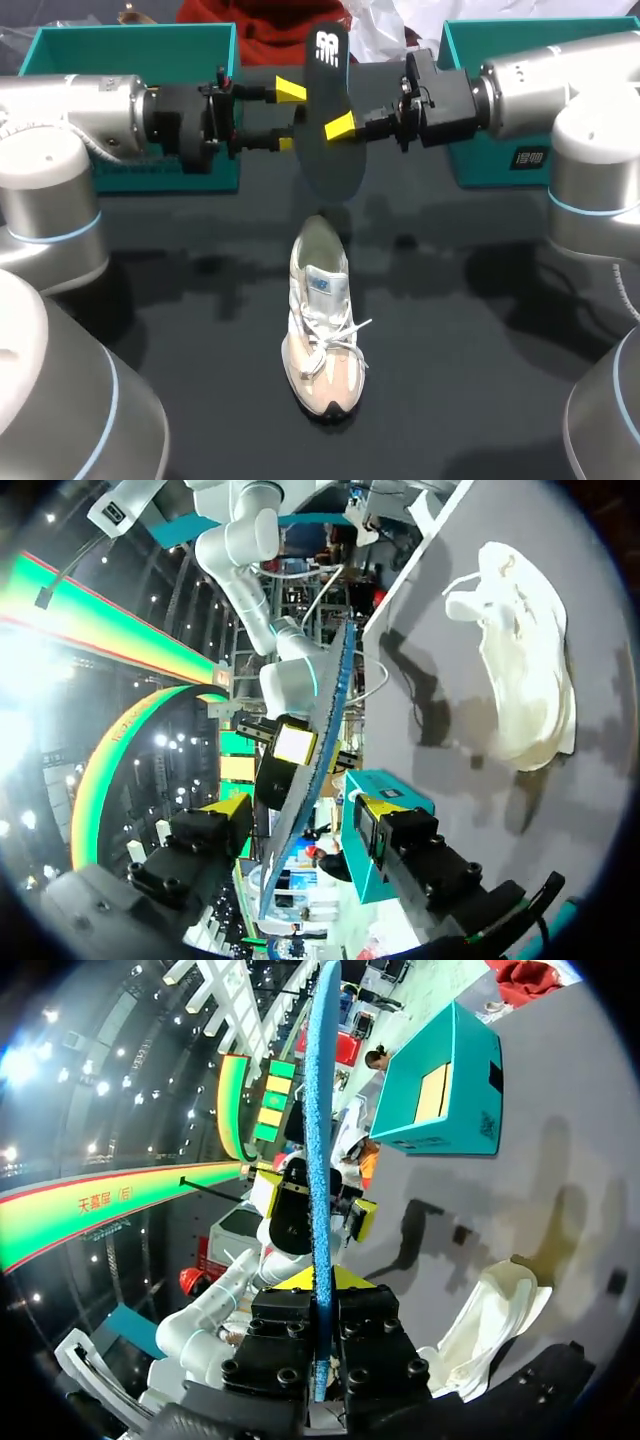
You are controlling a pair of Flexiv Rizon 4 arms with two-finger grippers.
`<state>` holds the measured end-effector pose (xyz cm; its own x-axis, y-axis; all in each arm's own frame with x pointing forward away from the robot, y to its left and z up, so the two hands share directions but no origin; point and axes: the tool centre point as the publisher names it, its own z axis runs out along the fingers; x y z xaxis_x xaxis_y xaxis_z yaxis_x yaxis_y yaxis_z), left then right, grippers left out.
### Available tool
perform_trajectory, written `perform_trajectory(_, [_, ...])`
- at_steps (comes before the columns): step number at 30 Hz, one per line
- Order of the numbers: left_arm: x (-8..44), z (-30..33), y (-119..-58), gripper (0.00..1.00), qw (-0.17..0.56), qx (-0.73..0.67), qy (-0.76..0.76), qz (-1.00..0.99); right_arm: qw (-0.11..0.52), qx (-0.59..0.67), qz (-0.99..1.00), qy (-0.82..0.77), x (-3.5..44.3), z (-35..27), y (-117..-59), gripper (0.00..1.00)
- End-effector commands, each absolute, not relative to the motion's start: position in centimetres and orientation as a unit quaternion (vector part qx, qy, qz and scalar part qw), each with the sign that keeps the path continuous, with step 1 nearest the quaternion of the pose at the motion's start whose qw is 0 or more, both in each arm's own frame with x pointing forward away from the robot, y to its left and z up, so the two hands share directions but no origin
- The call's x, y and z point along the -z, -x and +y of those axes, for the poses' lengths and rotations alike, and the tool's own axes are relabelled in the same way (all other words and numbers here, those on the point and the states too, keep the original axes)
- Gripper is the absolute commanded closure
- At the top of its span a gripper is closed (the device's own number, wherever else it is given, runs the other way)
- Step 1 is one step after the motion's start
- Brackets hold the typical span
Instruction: Take the shoe out of the shoebox, open the shoe tongue, remove and reinsert the insole, then place the shoe into the shoebox
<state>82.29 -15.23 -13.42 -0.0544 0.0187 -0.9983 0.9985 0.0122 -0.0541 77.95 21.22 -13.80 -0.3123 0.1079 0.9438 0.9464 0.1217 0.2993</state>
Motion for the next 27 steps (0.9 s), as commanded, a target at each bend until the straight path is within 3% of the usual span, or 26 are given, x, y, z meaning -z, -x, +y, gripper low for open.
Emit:
perform_trajectory(1, [13.3, -12.7, -80.7, 0.0, 0.46, 0.497, -0.478, 0.559, 0.403, 0.521, -0.624, 0.421, 14.6, 20.5, -77.7, 1.0])
perform_trajectory(19, [13.8, -12.6, -80.7, 0.0, 0.456, 0.473, -0.476, 0.585, 0.4, 0.528, -0.62, 0.42, 15.2, 20.1, -78.4, 1.0])
perform_trajectory(24, [13.9, -10.6, -81.2, 0.0, 0.424, 0.463, -0.419, 0.657, 0.382, 0.548, -0.622, 0.408, 15.1, 19.4, -79.2, 1.0])
perform_trajectory(27, [14.5, -9.6, -81.3, 0.0, 0.351, 0.479, -0.385, 0.706, 0.376, 0.545, -0.629, 0.407, 14.9, 19.1, -79.2, 1.0])
